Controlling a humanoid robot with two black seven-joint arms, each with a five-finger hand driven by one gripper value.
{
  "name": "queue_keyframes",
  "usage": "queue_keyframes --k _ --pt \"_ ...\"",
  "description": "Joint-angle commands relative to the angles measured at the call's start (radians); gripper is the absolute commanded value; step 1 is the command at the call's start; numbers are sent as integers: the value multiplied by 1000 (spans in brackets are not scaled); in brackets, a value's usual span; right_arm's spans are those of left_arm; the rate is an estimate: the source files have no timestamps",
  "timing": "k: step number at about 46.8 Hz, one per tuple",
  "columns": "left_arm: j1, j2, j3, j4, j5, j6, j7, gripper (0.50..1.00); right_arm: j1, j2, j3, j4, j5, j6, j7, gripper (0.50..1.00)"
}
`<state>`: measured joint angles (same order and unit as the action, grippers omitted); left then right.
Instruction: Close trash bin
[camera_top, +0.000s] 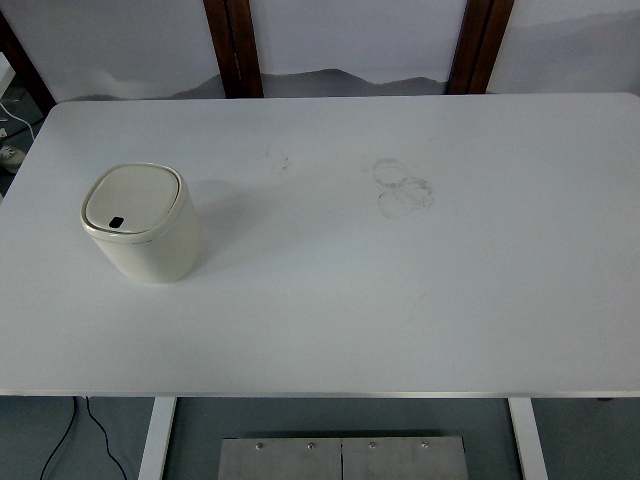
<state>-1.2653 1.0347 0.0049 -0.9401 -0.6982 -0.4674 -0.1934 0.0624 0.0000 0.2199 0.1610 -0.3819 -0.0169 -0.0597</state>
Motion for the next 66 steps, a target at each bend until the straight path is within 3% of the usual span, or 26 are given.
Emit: queue_keyframes --k 1,19,32,43,56,66 --pt "33 -7 -11 0 -23 -8 0 1000 0 0 -1 0 0 0 0 995" --pt "231 -36 -154 20 -81 -22 0 1000 -1 0 1 0 0 0 0 995" --pt "409 -110 -321 104 -73 -39 2 1000 -1 0 1 0 0 0 0 995" --pt "472 -134 -347 142 -69 -51 2 1000 -1 0 -1 0 0 0 0 995" --pt "532 -208 -348 245 -67 -109 3 1000 -4 0 1 0 0 0 0 995" --pt "547 -223 -348 251 -67 -117 2 1000 -6 0 1 0 0 0 0 995"
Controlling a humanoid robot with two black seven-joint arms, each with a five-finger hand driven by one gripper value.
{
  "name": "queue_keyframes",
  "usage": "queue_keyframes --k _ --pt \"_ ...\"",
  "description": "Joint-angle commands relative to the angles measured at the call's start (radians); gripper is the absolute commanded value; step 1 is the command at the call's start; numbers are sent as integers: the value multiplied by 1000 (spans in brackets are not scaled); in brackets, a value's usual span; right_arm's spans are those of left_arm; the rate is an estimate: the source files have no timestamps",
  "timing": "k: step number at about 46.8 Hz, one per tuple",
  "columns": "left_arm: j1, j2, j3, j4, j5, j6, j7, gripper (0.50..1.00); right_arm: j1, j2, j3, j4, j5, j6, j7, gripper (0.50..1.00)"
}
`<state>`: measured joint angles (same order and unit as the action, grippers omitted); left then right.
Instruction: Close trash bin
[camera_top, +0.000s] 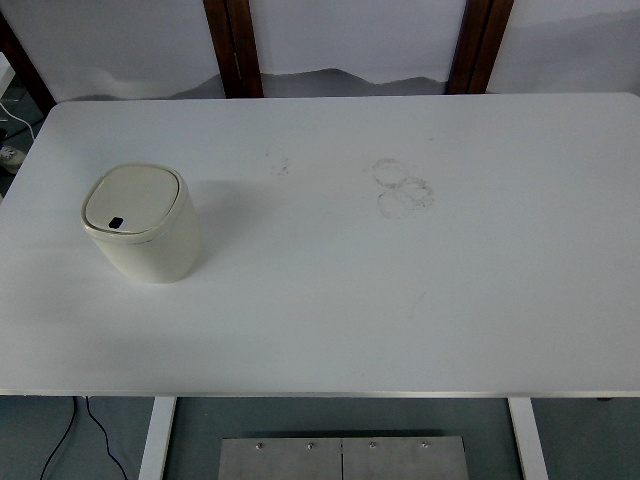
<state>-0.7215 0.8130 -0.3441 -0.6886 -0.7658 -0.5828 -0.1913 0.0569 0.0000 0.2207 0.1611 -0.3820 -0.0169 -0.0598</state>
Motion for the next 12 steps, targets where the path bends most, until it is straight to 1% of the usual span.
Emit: queue_keyframes --k 1,12 --pt "4 -3 0 0 0 0 0 1000 0 0 0 0 0 0 0 995" --pt "5 -9 0 0 2 0 0 1000 0 0 0 0 0 0 0 995"
